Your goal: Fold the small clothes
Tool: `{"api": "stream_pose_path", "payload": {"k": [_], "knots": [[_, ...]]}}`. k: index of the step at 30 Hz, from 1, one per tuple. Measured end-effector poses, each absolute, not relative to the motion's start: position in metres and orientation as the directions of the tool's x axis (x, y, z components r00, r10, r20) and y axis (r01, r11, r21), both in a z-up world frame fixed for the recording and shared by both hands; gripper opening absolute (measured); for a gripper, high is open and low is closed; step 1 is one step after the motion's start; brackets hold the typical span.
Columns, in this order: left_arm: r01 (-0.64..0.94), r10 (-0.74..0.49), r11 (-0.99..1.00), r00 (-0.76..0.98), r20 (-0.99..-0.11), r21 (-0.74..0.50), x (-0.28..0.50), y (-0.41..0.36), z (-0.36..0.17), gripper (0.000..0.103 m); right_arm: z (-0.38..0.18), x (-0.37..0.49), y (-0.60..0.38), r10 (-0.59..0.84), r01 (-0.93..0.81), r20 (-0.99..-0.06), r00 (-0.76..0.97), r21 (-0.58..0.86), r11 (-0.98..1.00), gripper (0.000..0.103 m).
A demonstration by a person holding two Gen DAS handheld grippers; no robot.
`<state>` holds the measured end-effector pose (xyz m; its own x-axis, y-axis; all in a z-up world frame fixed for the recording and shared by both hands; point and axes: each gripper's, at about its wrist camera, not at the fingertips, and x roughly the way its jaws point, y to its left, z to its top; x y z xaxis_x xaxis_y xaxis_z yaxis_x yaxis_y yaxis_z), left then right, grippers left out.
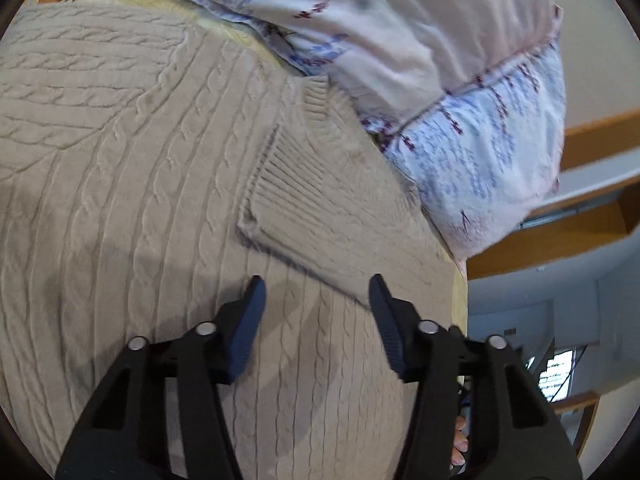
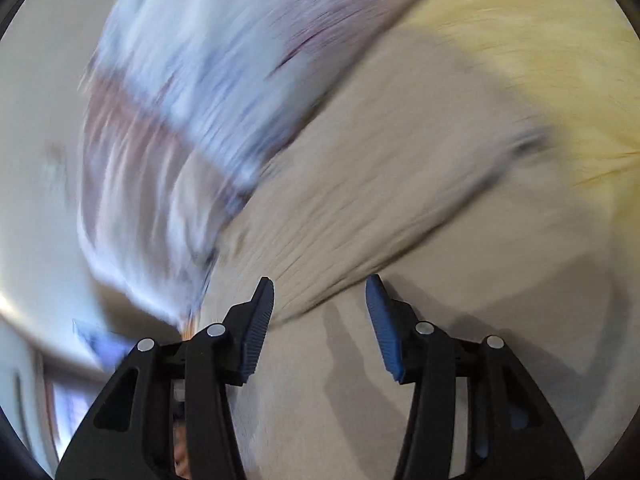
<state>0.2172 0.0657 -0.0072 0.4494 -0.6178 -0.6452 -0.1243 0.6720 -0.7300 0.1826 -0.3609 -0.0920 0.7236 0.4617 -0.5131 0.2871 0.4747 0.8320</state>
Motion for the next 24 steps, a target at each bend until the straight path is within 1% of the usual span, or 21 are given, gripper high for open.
{"api": "stream_pose_path", "payload": {"k": [1,2,4,5,6,7,10,11,12,14,17,20,23,24], "knots": [[-0.134,-0.611,0.674,0.451,-0.65,-0.727,0.221,0.066,-0.008,0.04,-0.095,0.183,-0.371,0.443,0.302,-0.502,0.742,0.841,0.448,0.043],[-0.143,-0.603,0.678,0.454,-0.656,-0.721,0.225,0.067,-0.009,0.036,-0.097,0.185,-0.378,0.42,0.314,-0.496,0.76,0.846,0.43,0.039],[-0.15,-0.592,0.685,0.457,-0.664,-0.713,0.233,0.068,-0.01,0.022,-0.096,0.183,-0.389,0.354,0.335,-0.501,0.79,0.835,0.436,0.039],[-0.152,-0.59,0.686,0.455,-0.667,-0.711,0.238,0.067,-0.011,0.019,-0.095,0.181,-0.393,0.328,0.342,-0.505,0.799,0.829,0.443,0.038],[-0.15,-0.586,0.693,0.453,-0.672,-0.705,0.241,0.066,-0.011,0.015,-0.095,0.178,-0.397,0.304,0.347,-0.504,0.808,0.825,0.446,0.034],[-0.145,-0.578,0.704,0.452,-0.679,-0.696,0.244,0.065,-0.011,0.01,-0.096,0.178,-0.399,0.298,0.35,-0.503,0.811,0.825,0.443,0.033],[-0.125,-0.559,0.728,0.459,-0.69,-0.674,0.25,0.063,-0.008,0.008,-0.098,0.179,-0.4,0.273,0.364,-0.522,0.808,0.807,0.466,0.024],[-0.117,-0.558,0.731,0.464,-0.688,-0.672,0.251,0.063,-0.006,0.007,-0.097,0.178,-0.399,0.257,0.365,-0.531,0.808,0.792,0.489,0.017],[-0.104,-0.557,0.733,0.476,-0.681,-0.672,0.25,0.066,-0.001,0.007,-0.094,0.177,-0.396,0.249,0.359,-0.53,0.811,0.786,0.504,0.012],[-0.075,-0.548,0.746,0.496,-0.674,-0.662,0.246,0.072,0.009,0.007,-0.09,0.177,-0.387,0.244,0.34,-0.525,0.816,0.775,0.532,0.01],[-0.058,-0.494,0.793,0.522,-0.696,-0.606,0.241,0.08,0.017,0.007,-0.087,0.175,-0.375,0.257,0.312,-0.528,0.809,0.757,0.574,0.01],[-0.065,-0.452,0.826,0.515,-0.728,-0.559,0.237,0.086,0.013,0.007,-0.087,0.176,-0.361,0.234,0.324,-0.57,0.788,0.707,0.629,0.01],[-0.088,-0.435,0.837,0.489,-0.756,-0.539,0.236,0.088,0.002,0.007,-0.091,0.179,-0.353,0.176,0.363,-0.623,0.762,0.636,0.681,0.01],[-0.093,-0.431,0.84,0.485,-0.761,-0.535,0.236,0.087,-0.001,0.008,-0.091,0.18,-0.351,0.166,0.364,-0.628,0.761,0.623,0.692,0.01]]}}
